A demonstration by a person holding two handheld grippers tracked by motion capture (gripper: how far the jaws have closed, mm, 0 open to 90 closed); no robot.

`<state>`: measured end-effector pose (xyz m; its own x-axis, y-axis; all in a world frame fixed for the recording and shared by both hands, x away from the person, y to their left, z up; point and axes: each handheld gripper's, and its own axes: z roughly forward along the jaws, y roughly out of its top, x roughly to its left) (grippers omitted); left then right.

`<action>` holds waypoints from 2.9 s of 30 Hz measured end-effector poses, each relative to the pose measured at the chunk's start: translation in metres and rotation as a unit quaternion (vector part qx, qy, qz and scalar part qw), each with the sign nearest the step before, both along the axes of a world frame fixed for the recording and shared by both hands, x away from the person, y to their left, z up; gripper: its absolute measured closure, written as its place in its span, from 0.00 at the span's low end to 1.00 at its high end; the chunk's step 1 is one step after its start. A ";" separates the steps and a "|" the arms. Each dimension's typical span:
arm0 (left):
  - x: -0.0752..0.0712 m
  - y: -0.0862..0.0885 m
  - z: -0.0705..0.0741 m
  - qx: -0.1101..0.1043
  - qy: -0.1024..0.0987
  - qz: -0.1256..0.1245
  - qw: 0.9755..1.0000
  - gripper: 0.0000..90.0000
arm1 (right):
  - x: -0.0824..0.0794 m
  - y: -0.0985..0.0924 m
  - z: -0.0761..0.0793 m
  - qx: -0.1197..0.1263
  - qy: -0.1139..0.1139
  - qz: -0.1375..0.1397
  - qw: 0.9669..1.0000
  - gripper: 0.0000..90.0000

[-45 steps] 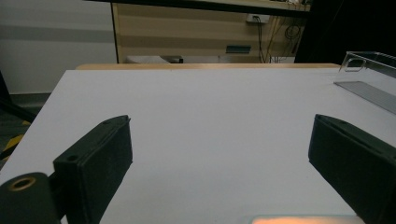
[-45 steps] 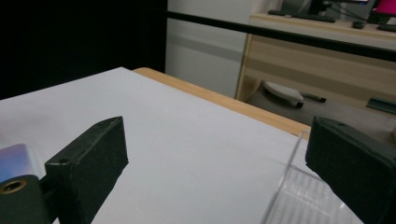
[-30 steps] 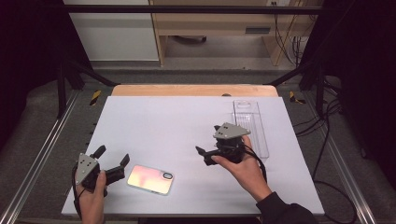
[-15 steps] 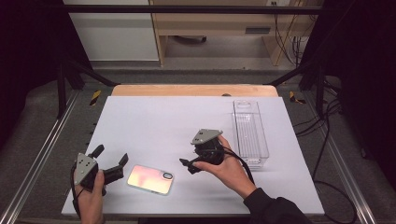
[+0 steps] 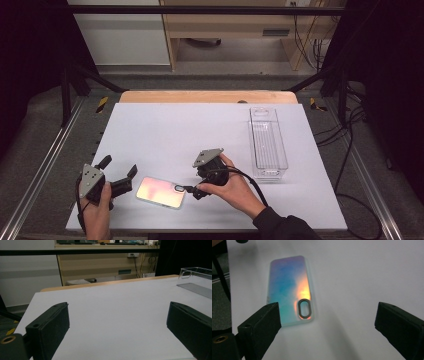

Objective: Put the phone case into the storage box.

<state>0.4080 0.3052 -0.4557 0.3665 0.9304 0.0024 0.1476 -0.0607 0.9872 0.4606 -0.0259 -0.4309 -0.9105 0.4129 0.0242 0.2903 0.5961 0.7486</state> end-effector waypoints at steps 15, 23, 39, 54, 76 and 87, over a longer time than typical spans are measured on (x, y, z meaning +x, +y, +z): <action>0.000 0.000 0.000 -0.003 0.002 -0.006 1.000 0.04 | -0.018 0.033 -0.032 0.016 0.030 0.037 0.999 0.08; 0.000 0.000 -0.001 -0.001 0.004 -0.010 1.000 0.04 | -0.018 0.043 -0.042 0.003 0.033 0.044 0.998 0.08; 0.001 0.000 -0.001 -0.002 0.007 -0.012 1.000 0.04 | -0.019 0.057 -0.052 -0.023 0.022 0.058 0.998 0.09; 0.001 -0.002 -0.002 -0.001 0.012 -0.015 1.000 0.04 | -0.019 0.061 -0.056 -0.038 0.013 0.057 0.998 0.09; 0.002 -0.002 -0.002 0.000 0.013 -0.015 1.000 0.04 | -0.021 0.060 -0.056 -0.040 -0.005 0.056 0.998 0.18; 0.001 -0.001 -0.002 0.000 0.014 -0.014 1.000 0.04 | -0.022 0.059 -0.056 -0.037 -0.007 0.058 0.998 0.20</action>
<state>0.4094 0.3044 -0.4579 0.3920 0.9199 -0.0083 0.1740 -0.0653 0.9826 0.4390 0.0336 -0.4868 -0.9520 0.3056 -0.0162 0.2060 0.6792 0.7045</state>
